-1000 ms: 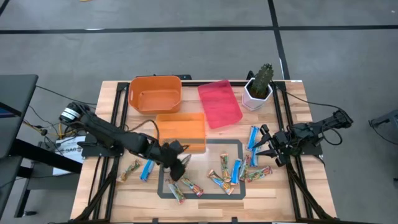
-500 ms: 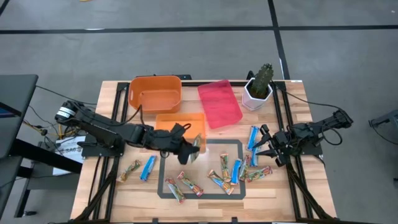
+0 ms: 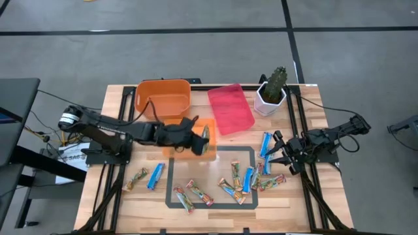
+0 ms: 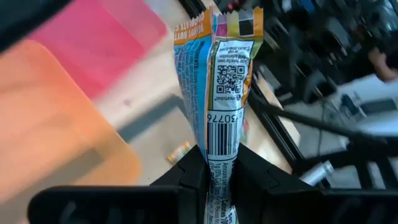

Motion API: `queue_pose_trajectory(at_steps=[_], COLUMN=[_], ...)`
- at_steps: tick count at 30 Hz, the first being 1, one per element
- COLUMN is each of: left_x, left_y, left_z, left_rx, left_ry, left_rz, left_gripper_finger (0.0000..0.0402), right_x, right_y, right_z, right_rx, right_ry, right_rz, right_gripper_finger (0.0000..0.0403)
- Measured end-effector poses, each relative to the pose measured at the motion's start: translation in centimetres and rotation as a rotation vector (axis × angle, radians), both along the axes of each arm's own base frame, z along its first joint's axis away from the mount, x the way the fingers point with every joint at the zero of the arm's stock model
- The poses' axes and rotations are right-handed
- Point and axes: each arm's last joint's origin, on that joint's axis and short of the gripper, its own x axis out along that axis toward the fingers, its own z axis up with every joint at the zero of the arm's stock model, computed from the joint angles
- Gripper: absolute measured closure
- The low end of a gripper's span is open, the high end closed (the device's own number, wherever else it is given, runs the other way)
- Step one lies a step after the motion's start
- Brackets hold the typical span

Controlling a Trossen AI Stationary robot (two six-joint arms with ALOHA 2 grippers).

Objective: Pick and place Granola Bars by type
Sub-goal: Put the yellow granola bar into the bottom orange bin

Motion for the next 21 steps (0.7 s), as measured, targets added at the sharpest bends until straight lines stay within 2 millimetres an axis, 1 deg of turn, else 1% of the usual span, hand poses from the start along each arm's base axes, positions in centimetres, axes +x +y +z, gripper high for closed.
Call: queue_pose_trajectory(at_steps=[6, 9, 15, 21], left_x=[0.1, 0.1, 0.0, 0.2], left_y=[3.7, 4.8, 5.5, 5.5], left_z=[0.0, 0.0, 0.0, -0.8], left_rx=[0.005, 0.001, -0.001, -0.010], left_ry=[0.007, 0.008, 0.008, 0.056], left_rz=[0.079, 0.098, 0.117, 0.124], left_gripper_finger=[0.0354, 0.0354, 0.0354, 0.0354], right_x=[0.0, 0.0, 0.0, 0.0], right_y=[0.0, 0.0, 0.0, 0.0], right_z=[0.0, 0.0, 0.0, 0.0], right_rx=[0.000, 0.000, 0.000, 0.000], right_ry=[0.000, 0.000, 0.000, 0.000], right_rz=[0.000, 0.000, 0.000, 0.000], right_gripper_finger=[0.0268, 0.0270, 0.0269, 0.0270])
